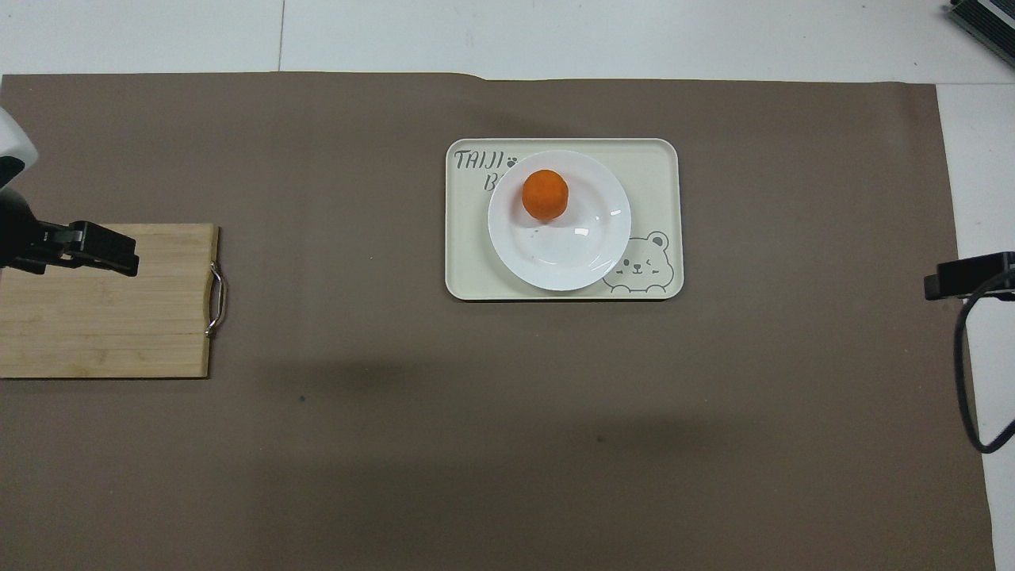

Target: Place orange and plate with both arms

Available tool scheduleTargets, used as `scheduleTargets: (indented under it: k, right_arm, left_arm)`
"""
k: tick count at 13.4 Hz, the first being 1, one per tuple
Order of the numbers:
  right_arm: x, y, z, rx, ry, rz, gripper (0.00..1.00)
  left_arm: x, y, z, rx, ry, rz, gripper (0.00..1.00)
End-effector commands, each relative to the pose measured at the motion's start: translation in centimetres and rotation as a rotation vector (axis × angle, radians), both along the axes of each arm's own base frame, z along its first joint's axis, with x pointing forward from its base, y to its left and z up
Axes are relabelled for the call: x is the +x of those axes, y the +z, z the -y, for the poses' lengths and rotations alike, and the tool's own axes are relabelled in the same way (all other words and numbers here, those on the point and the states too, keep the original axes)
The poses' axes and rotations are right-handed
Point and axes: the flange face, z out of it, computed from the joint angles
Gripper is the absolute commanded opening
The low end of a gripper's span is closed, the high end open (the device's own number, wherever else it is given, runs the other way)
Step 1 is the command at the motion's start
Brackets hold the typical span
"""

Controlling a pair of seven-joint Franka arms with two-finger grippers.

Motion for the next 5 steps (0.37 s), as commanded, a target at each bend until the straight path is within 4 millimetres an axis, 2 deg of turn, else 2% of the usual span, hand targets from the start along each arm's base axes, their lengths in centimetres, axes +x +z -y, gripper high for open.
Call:
scheduleTargets:
  k: [1, 5]
  right_arm:
    - [0.06, -0.02, 0.42, 0.002, -0.008, -0.005, 1.0]
    - [-0.04, -0.07, 0.44, 0.001, -0.008, -0.006, 1.0]
  left_arm:
    - [0.01, 0.29, -0.18, 0.009, -0.002, 0.003, 1.0]
    - [0.01, 0.29, -0.18, 0.009, -0.002, 0.003, 1.0]
